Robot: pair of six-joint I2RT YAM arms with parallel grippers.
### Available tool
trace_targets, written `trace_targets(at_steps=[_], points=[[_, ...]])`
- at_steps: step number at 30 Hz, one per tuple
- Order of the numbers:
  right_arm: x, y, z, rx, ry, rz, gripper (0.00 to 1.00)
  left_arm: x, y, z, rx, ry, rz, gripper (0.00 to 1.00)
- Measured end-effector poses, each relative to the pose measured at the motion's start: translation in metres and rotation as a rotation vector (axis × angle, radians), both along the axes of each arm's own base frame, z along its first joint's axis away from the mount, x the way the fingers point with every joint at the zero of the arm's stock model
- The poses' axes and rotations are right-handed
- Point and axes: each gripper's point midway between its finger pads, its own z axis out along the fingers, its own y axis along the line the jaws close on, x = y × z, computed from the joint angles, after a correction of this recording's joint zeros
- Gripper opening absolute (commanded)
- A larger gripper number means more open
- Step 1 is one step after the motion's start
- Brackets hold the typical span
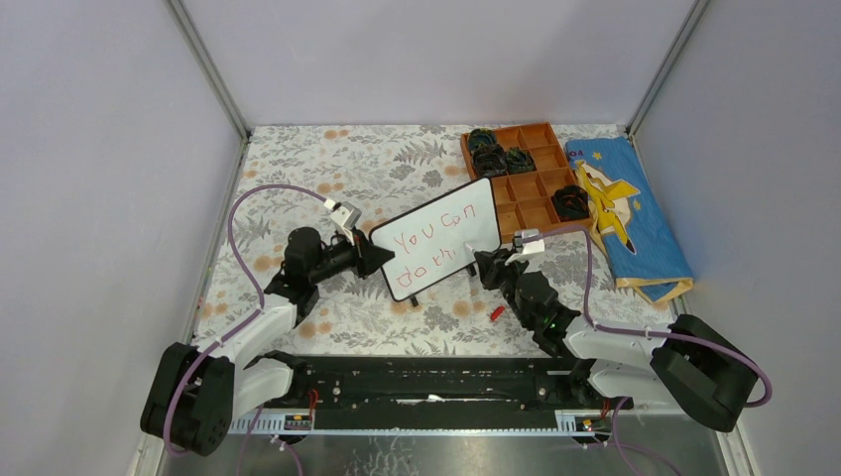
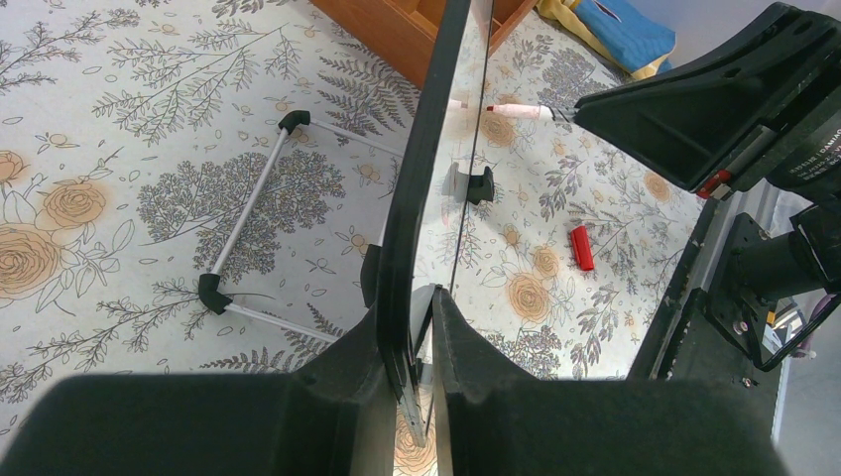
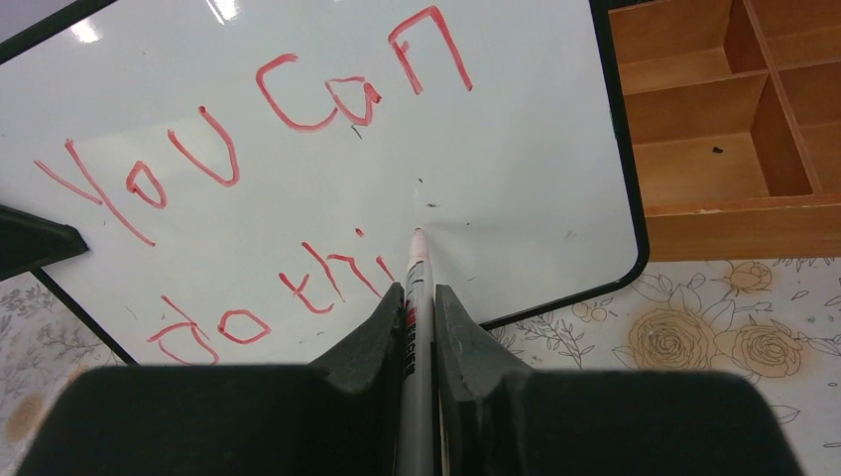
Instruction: Write a sentence on the whiteboard
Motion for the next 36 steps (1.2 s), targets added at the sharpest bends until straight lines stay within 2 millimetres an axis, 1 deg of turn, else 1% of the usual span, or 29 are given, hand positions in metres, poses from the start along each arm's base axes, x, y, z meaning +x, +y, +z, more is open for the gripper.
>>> trace_targets(at_steps=[6,13,21,36], points=[[0.000,0.001,0.002,0.008,-0.006,0.006,0.00,0.000,0.000,0.000,0.000,0.000,0.000,0.12],[-0.001,0.005,0.000,0.005,0.001,0.025,0.00,0.000,0.000,0.000,0.000,0.000,0.000,0.12],[0.003,0.011,0.005,0.009,-0.003,0.026,0.00,0.000,0.000,0.000,0.000,0.000,0.000,0.12],[0.003,0.018,0.003,0.017,0.006,0.054,0.00,0.001,0.000,0.000,0.001,0.001,0.006,0.13]])
